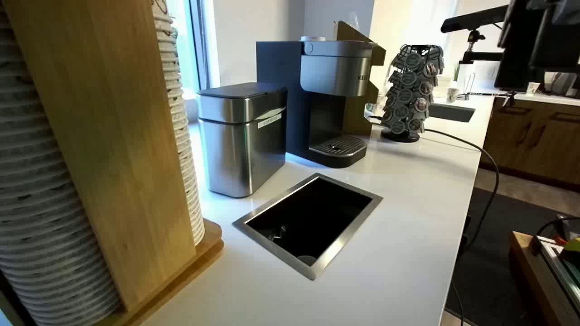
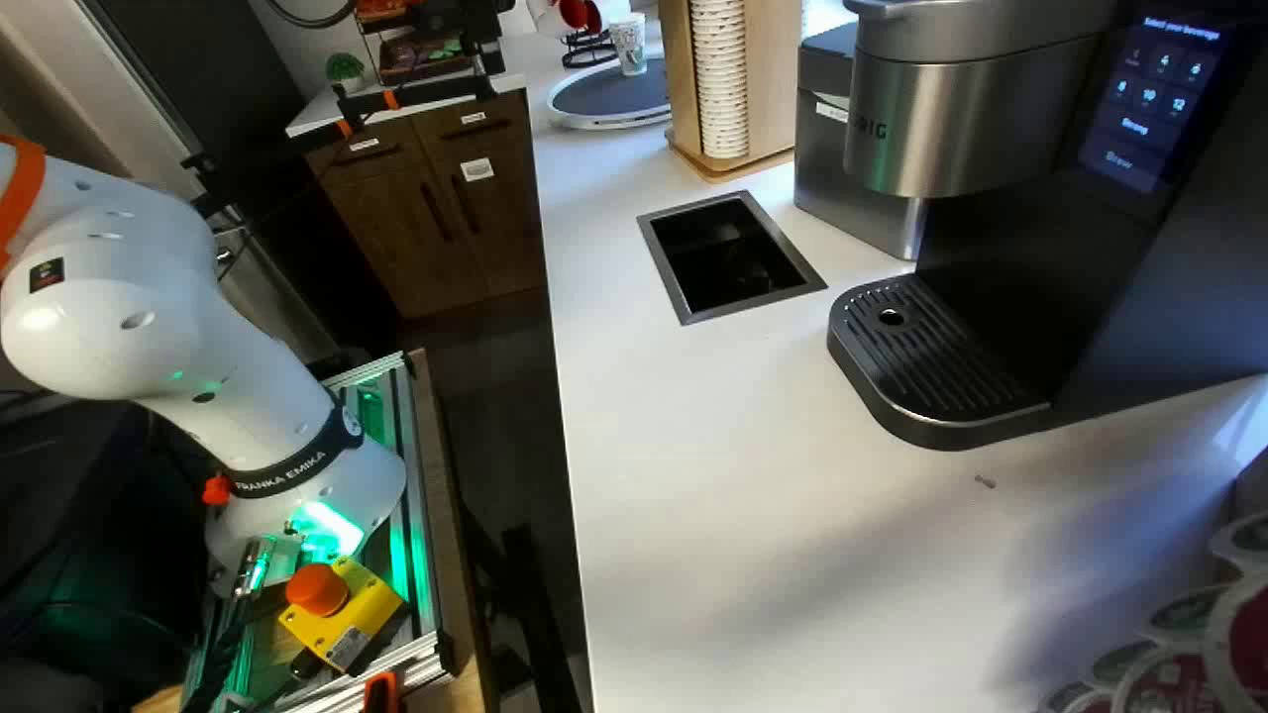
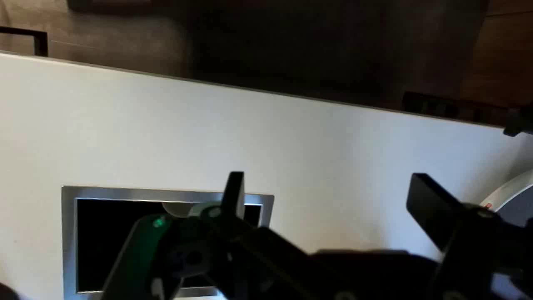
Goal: Open the silver bin
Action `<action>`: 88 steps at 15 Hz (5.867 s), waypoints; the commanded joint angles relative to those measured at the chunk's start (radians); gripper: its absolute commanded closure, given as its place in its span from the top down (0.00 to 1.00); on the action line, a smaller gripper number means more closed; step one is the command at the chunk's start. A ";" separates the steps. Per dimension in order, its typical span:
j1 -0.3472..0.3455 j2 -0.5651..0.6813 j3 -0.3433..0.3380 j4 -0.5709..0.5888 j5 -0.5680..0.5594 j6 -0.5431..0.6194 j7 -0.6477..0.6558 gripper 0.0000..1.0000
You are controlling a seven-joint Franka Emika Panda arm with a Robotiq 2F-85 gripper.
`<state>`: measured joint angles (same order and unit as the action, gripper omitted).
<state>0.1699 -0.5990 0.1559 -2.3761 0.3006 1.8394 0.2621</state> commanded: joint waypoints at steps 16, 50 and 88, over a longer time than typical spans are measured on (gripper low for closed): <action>-0.040 0.075 0.073 0.001 0.163 0.311 0.243 1.00; -0.876 0.411 0.507 0.120 -0.798 0.894 1.337 1.00; -0.262 0.607 -0.020 0.141 -0.238 1.161 0.978 1.00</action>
<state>-0.0918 0.0086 0.1355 -2.2345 0.0626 3.0004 1.2399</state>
